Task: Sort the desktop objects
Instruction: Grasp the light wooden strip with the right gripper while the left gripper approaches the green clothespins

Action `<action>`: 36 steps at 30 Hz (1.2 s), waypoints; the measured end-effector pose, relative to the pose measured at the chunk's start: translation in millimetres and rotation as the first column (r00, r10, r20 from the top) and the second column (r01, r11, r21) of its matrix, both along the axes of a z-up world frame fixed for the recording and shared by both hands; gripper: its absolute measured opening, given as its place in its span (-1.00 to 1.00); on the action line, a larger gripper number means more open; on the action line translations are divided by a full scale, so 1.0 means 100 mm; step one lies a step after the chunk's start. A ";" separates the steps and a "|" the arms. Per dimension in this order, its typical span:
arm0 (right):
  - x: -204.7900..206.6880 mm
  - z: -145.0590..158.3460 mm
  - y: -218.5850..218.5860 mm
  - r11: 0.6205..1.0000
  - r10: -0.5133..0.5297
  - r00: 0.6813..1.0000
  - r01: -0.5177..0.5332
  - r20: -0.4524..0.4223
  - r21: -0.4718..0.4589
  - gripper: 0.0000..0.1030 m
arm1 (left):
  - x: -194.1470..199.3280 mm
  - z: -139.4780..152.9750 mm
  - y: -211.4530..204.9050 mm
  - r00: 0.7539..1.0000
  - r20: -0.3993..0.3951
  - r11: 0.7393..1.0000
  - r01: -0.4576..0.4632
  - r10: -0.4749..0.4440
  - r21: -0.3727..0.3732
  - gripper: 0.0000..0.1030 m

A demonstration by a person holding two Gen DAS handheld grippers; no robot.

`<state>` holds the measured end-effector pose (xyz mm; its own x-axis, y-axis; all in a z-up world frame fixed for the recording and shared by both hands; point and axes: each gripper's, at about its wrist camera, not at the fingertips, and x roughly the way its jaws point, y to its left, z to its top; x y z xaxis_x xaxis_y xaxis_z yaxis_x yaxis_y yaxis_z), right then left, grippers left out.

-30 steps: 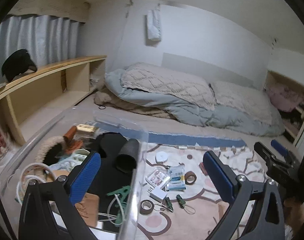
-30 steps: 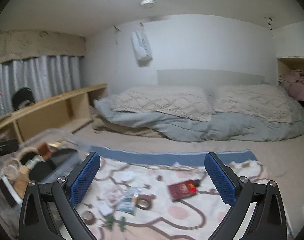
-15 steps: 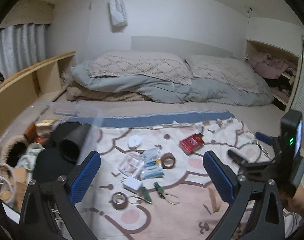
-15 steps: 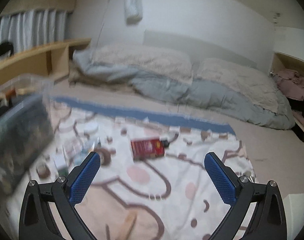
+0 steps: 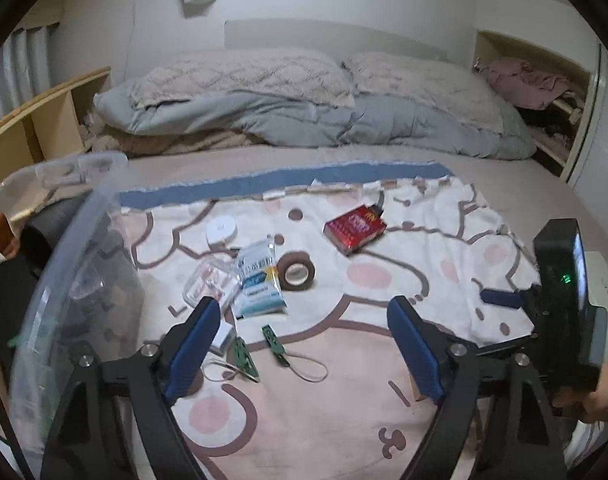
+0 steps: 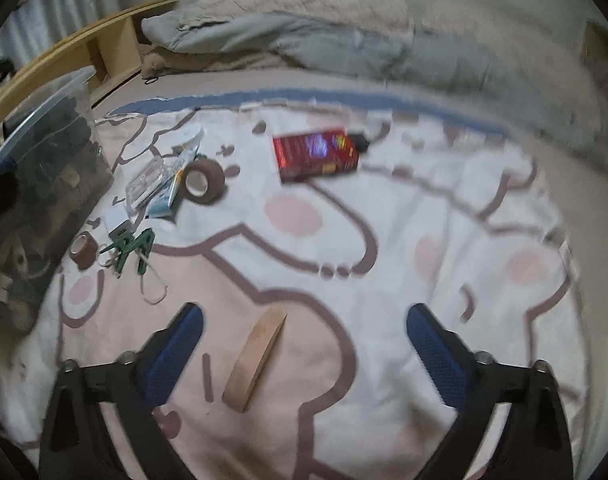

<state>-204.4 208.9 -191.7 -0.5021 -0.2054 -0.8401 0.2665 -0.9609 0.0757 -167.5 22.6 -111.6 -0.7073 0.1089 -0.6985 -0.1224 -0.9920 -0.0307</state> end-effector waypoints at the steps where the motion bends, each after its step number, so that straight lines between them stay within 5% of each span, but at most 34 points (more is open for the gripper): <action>1: -0.01 -0.04 0.01 1.000 0.002 1.000 -0.001 0.030 -0.019 0.51 | -0.02 -0.05 0.01 1.000 0.012 1.000 -0.008 0.008 -0.002 0.58; 6: 0.00 -0.18 -0.02 0.998 0.027 0.993 -0.019 0.118 -0.066 0.05 | -0.12 -0.29 0.09 0.996 0.092 1.000 -0.017 0.017 0.002 0.43; 14: 0.03 -0.35 -0.14 0.996 0.080 0.979 -0.071 0.188 -0.057 -0.33 | -0.23 -0.56 0.12 0.987 0.161 1.000 -0.005 0.008 -0.016 0.28; 19: 0.07 -0.30 -0.16 0.992 0.116 0.974 -0.102 0.194 -0.078 -0.89 | -0.30 -0.58 -0.04 0.982 0.189 0.999 -0.038 0.031 0.030 0.27; 23: 0.10 -0.30 -0.12 0.990 0.121 0.967 -0.102 0.223 -0.093 -0.94 | -0.35 -0.61 -0.20 0.972 0.226 0.993 -0.085 0.063 0.087 0.21; 28: 0.08 -0.31 0.04 0.977 0.064 0.962 -0.006 0.265 -0.214 -0.93 | -0.39 -0.70 -0.30 0.959 0.270 0.984 -0.128 0.091 0.125 0.20; 32: 0.05 -0.26 0.05 0.976 0.045 0.971 0.006 0.234 -0.216 -0.90 | -0.43 -0.77 -0.32 0.949 0.297 0.979 -0.148 0.103 0.137 0.20; 33: 0.04 -0.25 0.05 0.976 0.040 0.972 0.012 0.233 -0.219 -0.76 | -0.43 -0.77 -0.31 0.950 0.296 0.980 -0.145 0.100 0.133 0.20; 35: 0.03 -0.27 0.05 0.976 0.029 0.971 0.024 0.238 -0.218 -0.04 | -0.45 -0.80 -0.27 0.951 0.296 0.983 -0.134 0.091 0.129 0.20; 36: 0.02 -0.27 0.04 0.977 0.024 0.971 0.028 0.240 -0.213 0.50 | -0.46 -0.81 -0.26 0.951 0.297 0.983 -0.131 0.088 0.127 0.20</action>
